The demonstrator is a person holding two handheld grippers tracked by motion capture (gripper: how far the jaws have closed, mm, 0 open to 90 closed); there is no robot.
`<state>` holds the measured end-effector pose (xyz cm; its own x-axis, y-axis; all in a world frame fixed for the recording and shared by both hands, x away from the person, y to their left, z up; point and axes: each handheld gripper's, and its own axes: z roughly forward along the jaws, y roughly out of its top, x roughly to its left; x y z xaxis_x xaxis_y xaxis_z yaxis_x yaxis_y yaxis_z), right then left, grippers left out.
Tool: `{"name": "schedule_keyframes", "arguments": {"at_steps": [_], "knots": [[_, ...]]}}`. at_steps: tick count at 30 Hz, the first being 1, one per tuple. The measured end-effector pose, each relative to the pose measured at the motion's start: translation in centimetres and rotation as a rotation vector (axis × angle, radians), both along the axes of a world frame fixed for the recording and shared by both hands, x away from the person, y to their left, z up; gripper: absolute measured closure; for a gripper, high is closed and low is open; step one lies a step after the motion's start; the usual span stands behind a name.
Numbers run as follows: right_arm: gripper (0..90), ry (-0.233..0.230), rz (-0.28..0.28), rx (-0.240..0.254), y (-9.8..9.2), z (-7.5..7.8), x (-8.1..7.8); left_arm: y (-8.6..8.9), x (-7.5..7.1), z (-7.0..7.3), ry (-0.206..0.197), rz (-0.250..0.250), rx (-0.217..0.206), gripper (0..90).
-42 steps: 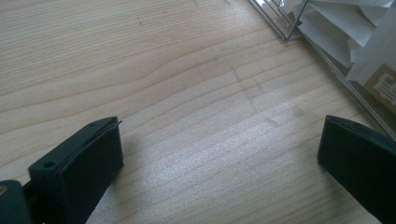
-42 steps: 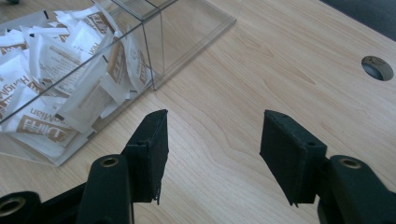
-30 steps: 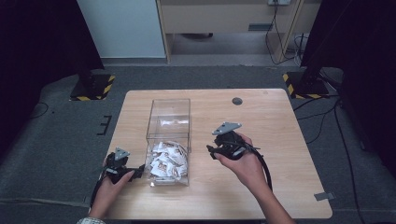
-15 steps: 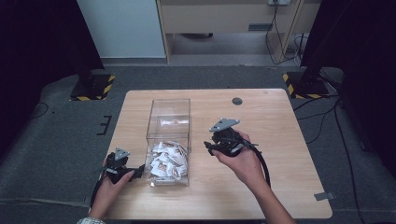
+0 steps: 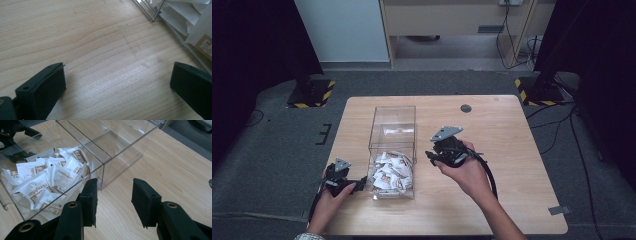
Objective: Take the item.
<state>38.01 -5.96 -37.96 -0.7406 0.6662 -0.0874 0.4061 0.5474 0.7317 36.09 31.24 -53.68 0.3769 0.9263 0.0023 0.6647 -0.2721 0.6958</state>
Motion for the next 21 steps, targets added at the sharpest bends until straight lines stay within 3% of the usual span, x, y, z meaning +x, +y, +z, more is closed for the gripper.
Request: {"name": "schedule_keyframes", "arguments": {"at_steps": [21], "knots": [[61.6, -0.003, 0.050, -0.001, 2.2, 0.7, 0.0, 0.0, 0.0, 0.0, 0.000, 0.000, 0.000, 0.0]]}}
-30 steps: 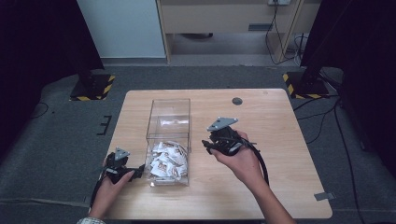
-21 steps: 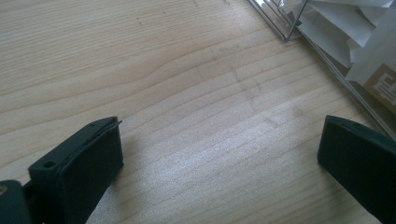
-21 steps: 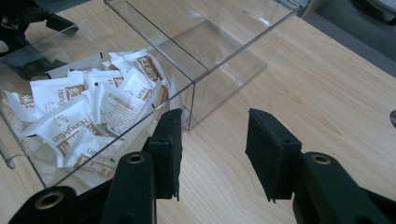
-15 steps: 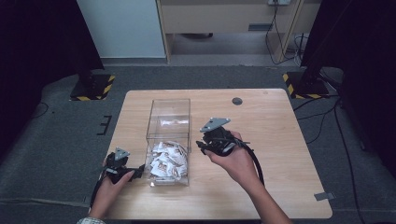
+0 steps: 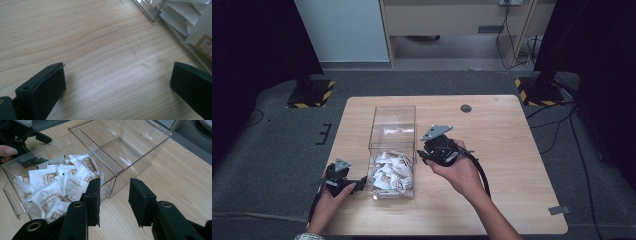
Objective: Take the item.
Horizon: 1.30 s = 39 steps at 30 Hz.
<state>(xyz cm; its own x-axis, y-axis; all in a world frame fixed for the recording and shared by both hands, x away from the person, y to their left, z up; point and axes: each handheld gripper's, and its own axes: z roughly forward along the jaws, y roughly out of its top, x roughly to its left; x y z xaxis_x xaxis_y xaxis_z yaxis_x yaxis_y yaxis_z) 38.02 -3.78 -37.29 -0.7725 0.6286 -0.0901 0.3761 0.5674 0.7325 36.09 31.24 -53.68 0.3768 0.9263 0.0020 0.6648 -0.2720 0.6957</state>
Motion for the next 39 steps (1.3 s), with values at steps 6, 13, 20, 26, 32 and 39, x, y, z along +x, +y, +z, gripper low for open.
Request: {"name": "schedule_keyframes", "arguments": {"at_steps": [6, 13, 20, 26, 32, 39], "knots": [[62.1, -0.003, 0.012, -0.004, 0.6, 0.1, -0.1, 0.0, 0.0, 0.0, 0.000, 0.000, 0.000, 0.0], [63.1, -0.004, 0.024, 0.002, 1.1, 0.1, -0.3, 0.0, 0.0, 0.0, 0.000, 0.000, 0.000, 0.0], [63.5, -0.004, 0.034, 0.002, 1.5, 0.1, -0.3, 0.0, 0.0, 0.0, 0.000, 0.000, 0.000, 0.0], [64.5, -0.006, 0.048, 0.000, 2.0, 0.2, -0.5, 0.0, 0.0, 0.0, 0.000, 0.000, 0.000, 0.0], [65.4, -0.006, 0.060, 0.009, 2.4, 0.2, -0.6, 0.0, 0.0, 0.0, 0.000, 0.000, 0.000, 0.0], [67.4, -0.009, 0.080, 0.012, 3.4, 0.0, -0.9, 0.0, 0.0, 0.0, 0.000, 0.000, 0.000, 0.0]]}}
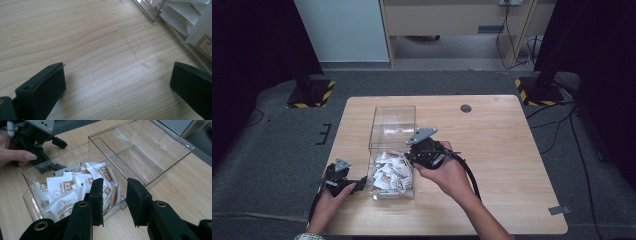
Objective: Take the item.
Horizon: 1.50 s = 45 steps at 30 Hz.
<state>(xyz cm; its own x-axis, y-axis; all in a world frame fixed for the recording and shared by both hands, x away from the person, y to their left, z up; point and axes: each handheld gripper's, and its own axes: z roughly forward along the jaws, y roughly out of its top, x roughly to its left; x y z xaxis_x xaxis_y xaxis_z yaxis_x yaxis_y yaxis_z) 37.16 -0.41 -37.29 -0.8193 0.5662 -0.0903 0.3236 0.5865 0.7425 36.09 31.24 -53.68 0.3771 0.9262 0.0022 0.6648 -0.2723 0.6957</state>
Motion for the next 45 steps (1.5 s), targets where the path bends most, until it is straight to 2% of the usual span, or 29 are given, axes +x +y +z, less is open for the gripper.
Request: {"name": "schedule_keyframes", "arguments": {"at_steps": [11, 19, 45], "knots": [[71.5, -0.001, 0.032, 0.000, 1.1, -0.5, -0.4, 0.0, 0.0, 0.0, 0.000, 0.000, 0.000, 0.0], [72.2, 0.020, 0.050, -0.004, 1.9, -1.7, -0.6, 0.0, 0.0, 0.0, 0.000, 0.000, 0.000, 0.0], [67.9, 0.085, 0.076, -0.050, 3.6, -5.1, -0.8, 0.0, 0.0, 0.0, 0.000, -0.004, 0.000, 0.0]]}}
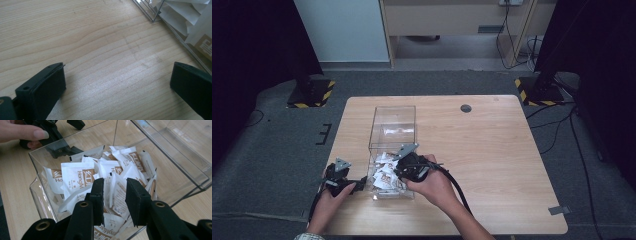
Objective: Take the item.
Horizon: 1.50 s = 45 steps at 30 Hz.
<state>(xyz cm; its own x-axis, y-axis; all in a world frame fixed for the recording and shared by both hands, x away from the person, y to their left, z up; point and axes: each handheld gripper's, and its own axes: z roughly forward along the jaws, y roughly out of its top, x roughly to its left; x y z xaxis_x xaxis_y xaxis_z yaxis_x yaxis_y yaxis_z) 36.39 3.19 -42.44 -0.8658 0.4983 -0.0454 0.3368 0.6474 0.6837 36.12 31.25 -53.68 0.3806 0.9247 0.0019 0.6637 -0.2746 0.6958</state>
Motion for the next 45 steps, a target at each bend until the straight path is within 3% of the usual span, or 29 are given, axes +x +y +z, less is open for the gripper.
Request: {"name": "schedule_keyframes", "arguments": {"at_steps": [16, 21, 23, 26, 38, 45], "knots": [[71.3, 0.013, -0.001, -0.045, 1.1, -2.0, 0.4, 0.0, 0.0, 0.0, 0.000, -0.002, 0.000, 0.0], [76.1, 0.012, -0.004, -0.063, 1.1, -2.5, 0.6, 0.0, 0.0, 0.0, 0.000, -0.002, 0.000, 0.0], [84.7, 0.019, 0.004, -0.072, 1.1, -2.6, 0.6, 0.0, 0.0, 0.0, 0.000, -0.003, 0.000, 0.0], [88.1, 0.013, 0.006, -0.066, 1.0, -2.6, 0.6, 0.0, 0.0, 0.0, 0.000, -0.002, 0.000, 0.0], [89.3, -0.029, 0.021, 0.015, 0.1, 0.4, 0.0, 0.0, 0.0, 0.0, 0.000, -0.002, 0.000, 0.0], [89.3, -0.044, 0.021, 0.037, -0.3, 1.7, -0.1, 0.0, 0.0, 0.0, 0.000, -0.002, 0.000, 0.0]]}}
